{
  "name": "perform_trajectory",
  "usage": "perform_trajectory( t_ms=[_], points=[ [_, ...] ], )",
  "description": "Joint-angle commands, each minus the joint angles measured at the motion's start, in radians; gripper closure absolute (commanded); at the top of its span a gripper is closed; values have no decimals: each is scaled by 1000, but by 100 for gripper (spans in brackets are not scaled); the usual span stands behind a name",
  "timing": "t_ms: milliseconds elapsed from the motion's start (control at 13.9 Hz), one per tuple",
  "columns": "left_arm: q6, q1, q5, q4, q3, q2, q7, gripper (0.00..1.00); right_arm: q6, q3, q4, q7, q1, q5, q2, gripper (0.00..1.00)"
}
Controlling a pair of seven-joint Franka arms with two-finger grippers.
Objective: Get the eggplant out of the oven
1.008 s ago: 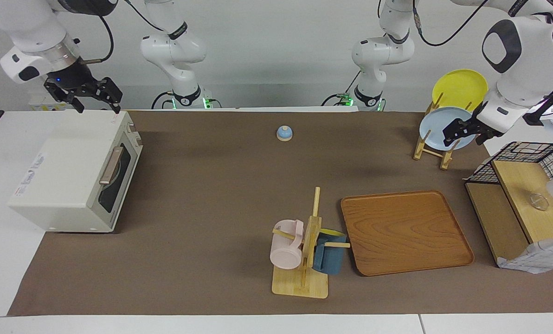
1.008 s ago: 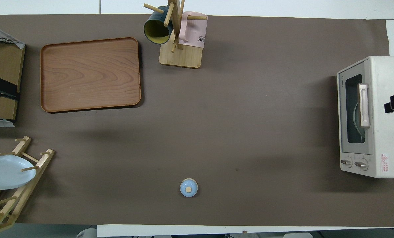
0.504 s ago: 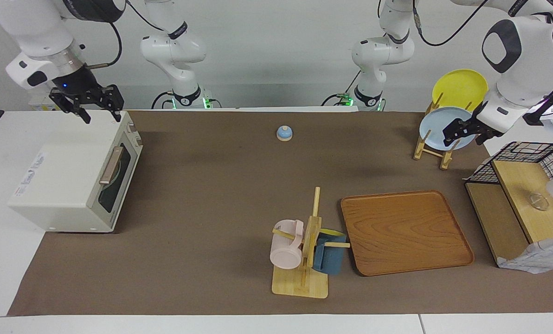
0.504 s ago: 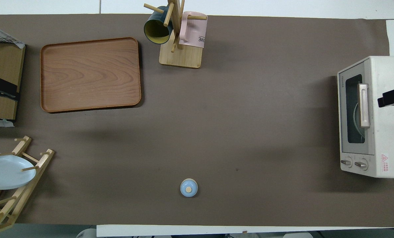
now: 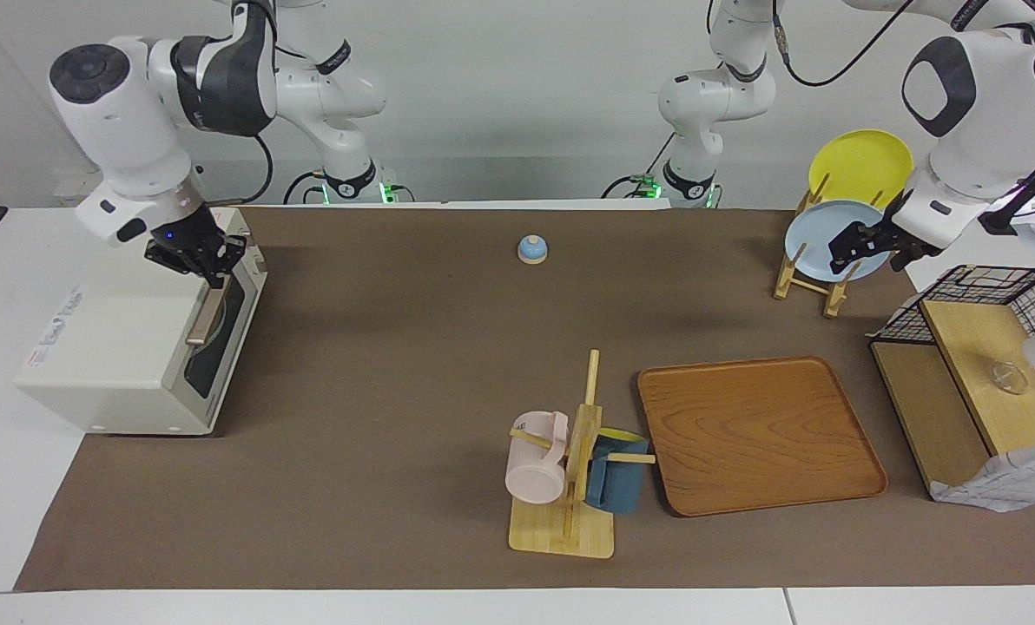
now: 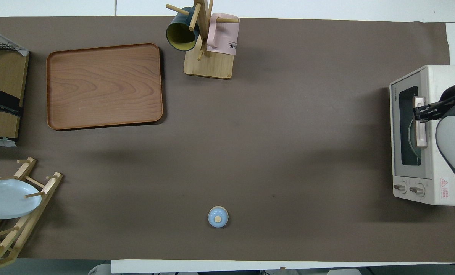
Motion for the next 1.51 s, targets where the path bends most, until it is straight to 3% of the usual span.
perform_trajectory(
  t_ms=[0, 432, 936, 1224, 1440],
  points=[
    [-10, 10, -11, -9, -4, -16, 2, 0, 65, 5, -64, -2, -22, -37, -2, 100],
    [-10, 10, -11, -9, -4, -16, 2, 0, 85, 7, -75, -24, -6, -116, 26, 100],
    [-10, 10, -11, -9, -4, -16, 2, 0, 269, 8, -81, 125, 99, 48, 171, 100],
    [-10, 10, -11, -9, -4, -16, 4, 0, 427, 11, -81, 171, 128, 119, 312, 100],
    [-10, 10, -11, -9, -4, -16, 2, 0, 461, 43, -95, 270, 151, 137, 332, 97]
  ],
)
